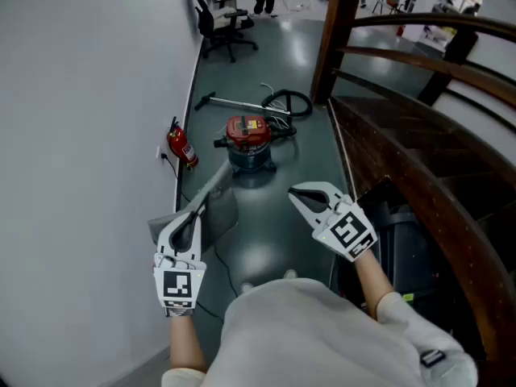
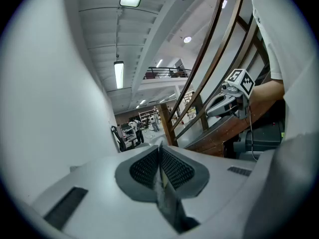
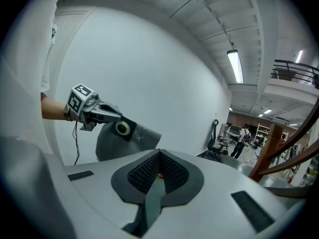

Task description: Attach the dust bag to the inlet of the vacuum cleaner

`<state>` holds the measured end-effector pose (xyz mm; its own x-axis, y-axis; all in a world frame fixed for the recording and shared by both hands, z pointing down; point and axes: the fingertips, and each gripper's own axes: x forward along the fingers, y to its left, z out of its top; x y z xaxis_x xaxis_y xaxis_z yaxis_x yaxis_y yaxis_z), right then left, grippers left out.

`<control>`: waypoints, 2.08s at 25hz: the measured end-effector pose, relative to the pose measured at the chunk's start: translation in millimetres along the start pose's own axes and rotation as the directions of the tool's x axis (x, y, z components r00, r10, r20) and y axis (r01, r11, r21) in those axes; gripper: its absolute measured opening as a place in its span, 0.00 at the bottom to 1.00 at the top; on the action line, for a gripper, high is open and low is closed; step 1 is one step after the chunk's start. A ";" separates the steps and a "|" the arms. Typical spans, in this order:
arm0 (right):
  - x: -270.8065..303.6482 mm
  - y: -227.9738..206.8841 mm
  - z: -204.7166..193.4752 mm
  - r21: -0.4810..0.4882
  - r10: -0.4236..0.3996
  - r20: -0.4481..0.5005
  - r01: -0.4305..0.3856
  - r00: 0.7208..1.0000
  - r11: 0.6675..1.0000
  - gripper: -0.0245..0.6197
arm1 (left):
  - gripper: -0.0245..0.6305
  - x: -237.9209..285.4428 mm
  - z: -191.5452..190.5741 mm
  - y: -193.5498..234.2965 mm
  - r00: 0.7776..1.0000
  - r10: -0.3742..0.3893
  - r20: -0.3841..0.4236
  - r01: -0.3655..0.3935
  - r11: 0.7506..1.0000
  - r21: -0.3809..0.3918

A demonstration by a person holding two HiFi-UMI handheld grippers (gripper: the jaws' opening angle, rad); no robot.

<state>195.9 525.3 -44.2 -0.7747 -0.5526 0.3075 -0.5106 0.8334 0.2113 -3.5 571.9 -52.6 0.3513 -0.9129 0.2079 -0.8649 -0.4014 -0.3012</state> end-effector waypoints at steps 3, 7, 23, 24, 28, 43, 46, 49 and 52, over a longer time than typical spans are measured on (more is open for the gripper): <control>0.0 -3.5 -1.9 -0.011 -0.004 -0.005 0.004 1.000 1.000 0.08 | 0.07 2.8 1.0 -2.5 1.000 -0.007 -0.003 0.007 1.000 -0.012; 1.7 -7.6 -0.9 0.004 -0.003 0.014 0.003 1.000 1.000 0.08 | 0.07 6.5 0.6 -2.8 1.000 -0.010 -0.005 0.010 1.000 -0.016; -17.0 -34.9 0.5 0.127 0.044 0.117 -0.059 0.992 0.990 0.08 | 0.07 19.8 5.8 -14.7 0.998 0.047 -0.041 -0.048 0.998 -0.029; -18.8 -38.8 -1.4 0.111 0.044 0.113 -0.057 0.993 0.992 0.08 | 0.07 22.3 6.2 -17.1 0.998 0.051 -0.045 -0.052 0.998 -0.022; -28.5 -50.6 -8.3 0.102 0.070 0.114 -0.081 0.991 0.992 0.08 | 0.07 31.2 11.5 -27.7 0.996 0.069 -0.056 -0.069 0.998 0.012; -27.2 -85.0 -15.1 0.155 0.095 0.187 -0.124 0.978 0.980 0.08 | 0.07 52.4 2.7 -36.7 0.986 0.105 -0.126 -0.109 0.994 -0.024; -14.6 -98.8 -15.4 0.157 0.072 0.200 -0.105 0.977 0.982 0.08 | 0.07 74.7 0.2 -23.6 0.989 0.080 -0.122 -0.084 0.996 -0.029; 10.6 -116.2 -19.0 0.161 0.057 0.176 -0.086 0.983 0.983 0.08 | 0.07 100.5 -8.2 1.7 0.991 0.079 -0.108 -0.084 0.996 -0.040; 40.6 -135.2 -17.2 0.162 0.036 0.166 -0.063 0.985 0.985 0.08 | 0.07 127.9 -18.3 28.2 0.992 0.072 -0.107 -0.078 0.996 -0.053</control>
<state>239.9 390.1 -44.3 -0.8438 -0.5134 0.1562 -0.5142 0.8568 0.0380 10.5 445.2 -17.6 0.2478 -0.9263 0.2840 -0.9074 -0.3246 -0.2670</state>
